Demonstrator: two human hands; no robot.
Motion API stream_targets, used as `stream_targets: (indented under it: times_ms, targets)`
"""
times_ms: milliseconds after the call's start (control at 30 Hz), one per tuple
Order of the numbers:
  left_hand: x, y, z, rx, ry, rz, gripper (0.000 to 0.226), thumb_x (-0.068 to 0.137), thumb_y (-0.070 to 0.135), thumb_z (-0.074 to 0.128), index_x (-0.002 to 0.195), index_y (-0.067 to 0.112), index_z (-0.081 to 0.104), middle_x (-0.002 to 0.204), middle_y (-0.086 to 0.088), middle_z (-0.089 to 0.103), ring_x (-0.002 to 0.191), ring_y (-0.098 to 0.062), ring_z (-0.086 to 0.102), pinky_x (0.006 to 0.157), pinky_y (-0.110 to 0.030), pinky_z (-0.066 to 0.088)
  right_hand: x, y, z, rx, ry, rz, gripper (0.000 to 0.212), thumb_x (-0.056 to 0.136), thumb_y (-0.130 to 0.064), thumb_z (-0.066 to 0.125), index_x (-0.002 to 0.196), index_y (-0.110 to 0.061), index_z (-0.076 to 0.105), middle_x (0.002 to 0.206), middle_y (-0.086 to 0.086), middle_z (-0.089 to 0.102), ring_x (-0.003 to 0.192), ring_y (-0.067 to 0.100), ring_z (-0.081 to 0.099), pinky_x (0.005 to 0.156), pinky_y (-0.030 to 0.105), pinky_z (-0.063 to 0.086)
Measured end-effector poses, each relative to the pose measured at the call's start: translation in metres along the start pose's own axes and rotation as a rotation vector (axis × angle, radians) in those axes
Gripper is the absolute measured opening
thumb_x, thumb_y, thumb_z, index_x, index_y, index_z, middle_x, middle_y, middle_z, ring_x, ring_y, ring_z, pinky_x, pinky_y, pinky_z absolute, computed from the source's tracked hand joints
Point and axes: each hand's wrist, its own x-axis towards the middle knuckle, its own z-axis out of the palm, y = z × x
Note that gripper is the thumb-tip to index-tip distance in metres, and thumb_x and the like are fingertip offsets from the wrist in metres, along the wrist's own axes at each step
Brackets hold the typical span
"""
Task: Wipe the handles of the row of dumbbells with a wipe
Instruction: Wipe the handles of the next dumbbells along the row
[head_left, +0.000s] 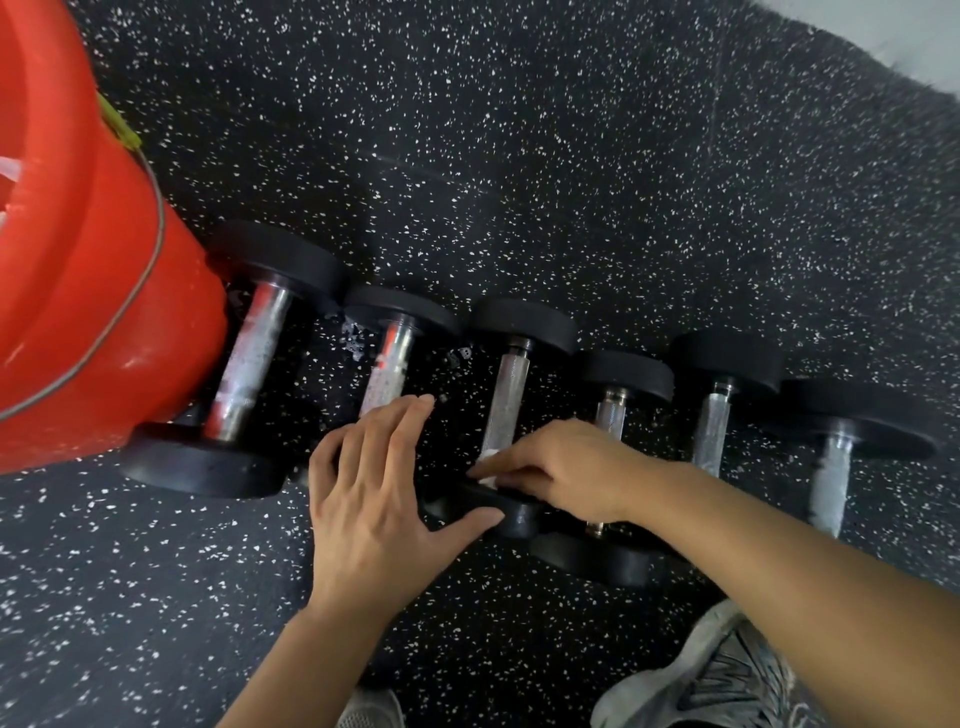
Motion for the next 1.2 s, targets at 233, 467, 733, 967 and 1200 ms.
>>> stream_targets:
  times_ms: [233,467,733,967,1200]
  targets:
    - [-0.001,-0.001,-0.001,0.005,0.01,0.013,0.105,0.074,0.085,0.064,0.149,0.012,0.048,0.145,-0.004,0.058,0.133,-0.026,0.055,0.118,-0.04,0.024,0.018,0.014,-0.011,-0.01,0.599,0.153,0.038,0.107,-0.046,0.039,0.144,-0.05,0.047,0.128,-0.008,0.073,0.11,0.02,0.071,0.09,0.038,0.057]
    - [-0.001,-0.001,0.0,0.017,0.01,0.011,0.106,0.075,0.086,0.062,0.149,0.011,0.049,0.145,-0.005,0.058,0.133,-0.026,0.055,0.118,-0.04,0.024,0.002,0.001,0.012,0.06,0.262,0.062,0.042,0.101,-0.055,0.034,0.14,-0.053,0.05,0.137,-0.011,0.067,0.117,0.012,0.068,0.102,0.034,0.053]
    - [0.0,-0.001,0.001,0.021,0.009,0.015,0.105,0.076,0.086,0.062,0.149,0.012,0.049,0.146,-0.004,0.058,0.133,-0.026,0.055,0.116,-0.045,0.028,0.009,0.015,-0.011,0.036,0.552,0.047,0.039,0.106,-0.037,0.046,0.143,-0.051,0.049,0.13,-0.012,0.071,0.109,0.012,0.071,0.095,0.033,0.057]
    - [-0.001,-0.001,0.002,0.016,0.018,0.016,0.104,0.076,0.086,0.062,0.148,0.012,0.048,0.145,-0.004,0.058,0.132,-0.026,0.055,0.115,-0.043,0.029,0.012,0.014,0.011,0.056,0.429,0.086,0.043,0.103,-0.051,0.031,0.144,-0.055,0.044,0.135,-0.012,0.068,0.118,0.013,0.067,0.096,0.036,0.056]
    - [-0.002,0.0,0.003,0.016,0.019,0.012,0.105,0.074,0.084,0.066,0.149,0.012,0.048,0.145,-0.005,0.058,0.132,-0.026,0.055,0.115,-0.046,0.03,-0.001,0.012,0.012,0.069,0.093,-0.034,0.04,0.104,-0.04,0.05,0.139,-0.058,0.047,0.144,-0.02,0.059,0.129,0.007,0.059,0.11,0.036,0.048]
